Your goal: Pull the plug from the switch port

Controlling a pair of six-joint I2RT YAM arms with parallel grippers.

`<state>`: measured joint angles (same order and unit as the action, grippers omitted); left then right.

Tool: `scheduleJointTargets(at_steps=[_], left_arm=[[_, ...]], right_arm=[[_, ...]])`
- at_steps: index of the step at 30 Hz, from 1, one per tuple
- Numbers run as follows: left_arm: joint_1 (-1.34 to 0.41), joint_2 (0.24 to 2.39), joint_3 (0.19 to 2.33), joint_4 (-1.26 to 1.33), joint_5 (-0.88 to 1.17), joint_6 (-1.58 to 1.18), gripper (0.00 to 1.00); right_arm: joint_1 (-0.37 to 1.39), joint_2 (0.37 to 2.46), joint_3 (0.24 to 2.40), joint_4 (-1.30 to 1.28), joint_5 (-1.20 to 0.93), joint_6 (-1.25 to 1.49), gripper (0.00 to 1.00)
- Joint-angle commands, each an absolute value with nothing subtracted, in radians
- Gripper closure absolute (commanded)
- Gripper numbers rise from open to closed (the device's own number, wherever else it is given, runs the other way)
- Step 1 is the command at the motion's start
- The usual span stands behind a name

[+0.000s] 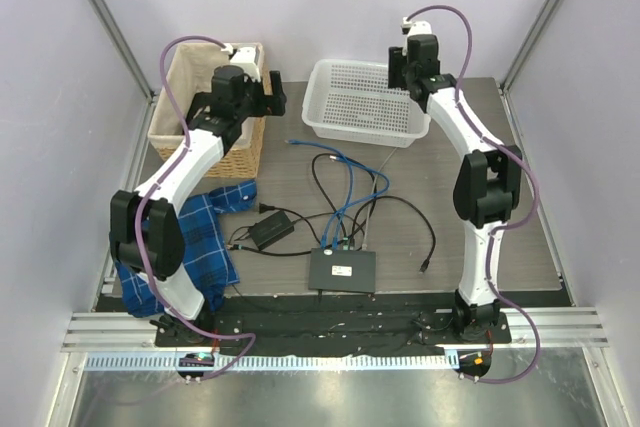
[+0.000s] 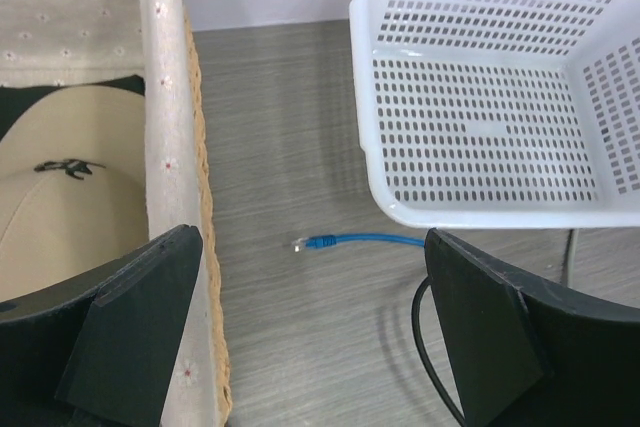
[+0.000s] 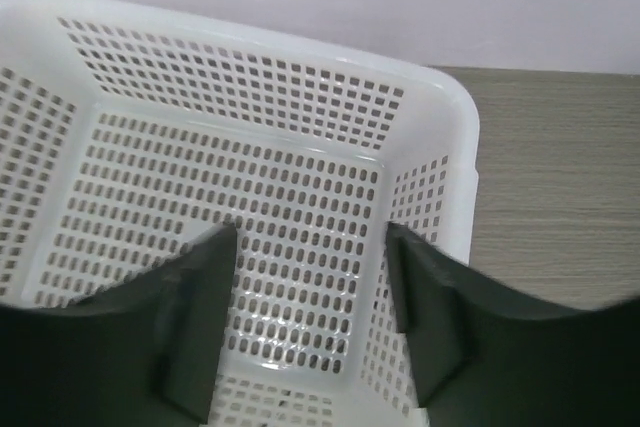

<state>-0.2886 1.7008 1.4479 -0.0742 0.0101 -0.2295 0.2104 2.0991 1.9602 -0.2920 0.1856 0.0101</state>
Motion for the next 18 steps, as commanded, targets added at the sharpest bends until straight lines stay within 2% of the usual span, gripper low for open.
scheduleJointTargets(at_steps=[1, 3, 10, 12, 18], left_arm=[[-0.291, 1.629, 1.427, -0.077, 0.04, -0.227, 0.0], [-0.293, 1.612, 1.421, -0.081, 0.058, -0.221, 0.0], [-0.293, 1.617, 1.434, -0.12, 0.087, -0.21, 0.0], [-0.293, 1.623, 1.436, -0.11, 0.091, -0.212, 0.0], [-0.293, 1.626, 1.416, -0.083, 0.094, -0.212, 0.0]], right_arm=[[0.189, 2.205, 2.023, -0.267, 0.276, 0.054, 0.61], [0.166, 2.243, 2.049, -0.261, 0.31, 0.077, 0.77], [0.106, 2.329, 2.034, -0.215, 0.405, 0.075, 0.81], [0.083, 2.335, 2.017, -0.204, 0.46, 0.081, 0.85], [-0.061, 2.313, 1.976, -0.157, 0.532, 0.026, 0.86]])
